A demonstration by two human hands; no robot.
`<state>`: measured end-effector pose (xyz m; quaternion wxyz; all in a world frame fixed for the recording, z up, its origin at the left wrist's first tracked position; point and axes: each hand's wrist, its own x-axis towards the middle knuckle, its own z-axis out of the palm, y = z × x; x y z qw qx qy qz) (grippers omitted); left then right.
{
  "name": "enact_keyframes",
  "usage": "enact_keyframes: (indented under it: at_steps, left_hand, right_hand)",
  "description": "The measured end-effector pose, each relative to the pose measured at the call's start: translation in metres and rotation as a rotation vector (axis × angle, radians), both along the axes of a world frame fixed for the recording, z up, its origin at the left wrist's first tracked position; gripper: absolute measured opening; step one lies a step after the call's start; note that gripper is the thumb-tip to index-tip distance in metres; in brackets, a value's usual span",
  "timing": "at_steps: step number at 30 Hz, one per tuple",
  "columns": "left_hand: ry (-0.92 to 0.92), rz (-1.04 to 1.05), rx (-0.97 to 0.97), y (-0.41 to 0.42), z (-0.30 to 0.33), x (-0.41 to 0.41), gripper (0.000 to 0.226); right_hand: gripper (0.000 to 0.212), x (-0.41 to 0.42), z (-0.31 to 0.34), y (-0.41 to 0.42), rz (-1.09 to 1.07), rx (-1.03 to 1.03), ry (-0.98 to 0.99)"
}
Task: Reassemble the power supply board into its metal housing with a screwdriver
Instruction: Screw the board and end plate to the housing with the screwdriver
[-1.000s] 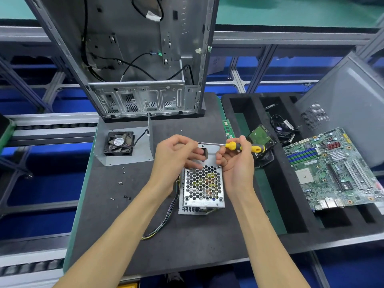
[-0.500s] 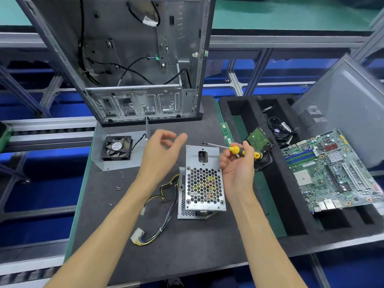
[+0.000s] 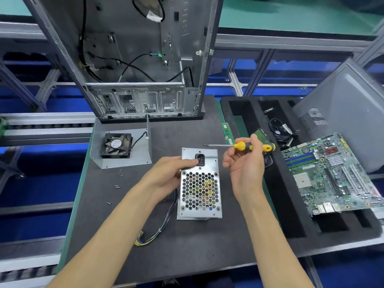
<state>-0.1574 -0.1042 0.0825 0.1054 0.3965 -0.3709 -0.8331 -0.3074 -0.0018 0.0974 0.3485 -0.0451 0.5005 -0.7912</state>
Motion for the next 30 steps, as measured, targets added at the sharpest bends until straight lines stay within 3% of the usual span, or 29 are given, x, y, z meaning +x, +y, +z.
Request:
enact_keyframes:
  at_steps: [3,6,19,30]
  left_hand:
    - [0.054,0.005,0.176,0.0,0.001,0.005,0.032]
    - [0.073,0.017,0.21,0.002,0.001,0.005,0.028]
    - [0.07,-0.002,-0.052,0.006,-0.001,0.006,0.021]
    - [0.146,0.014,0.025,0.008,0.0,0.005,0.024]
  right_hand:
    - [0.045,-0.005,0.007,0.0,-0.009,0.01,0.058]
    - [0.051,-0.008,0.013,-0.001,-0.005,0.027,0.095]
    - [0.042,-0.012,0.027,0.0,0.081,0.099,0.395]
    - [0.038,-0.012,0.027,0.004,0.116,0.079,0.458]
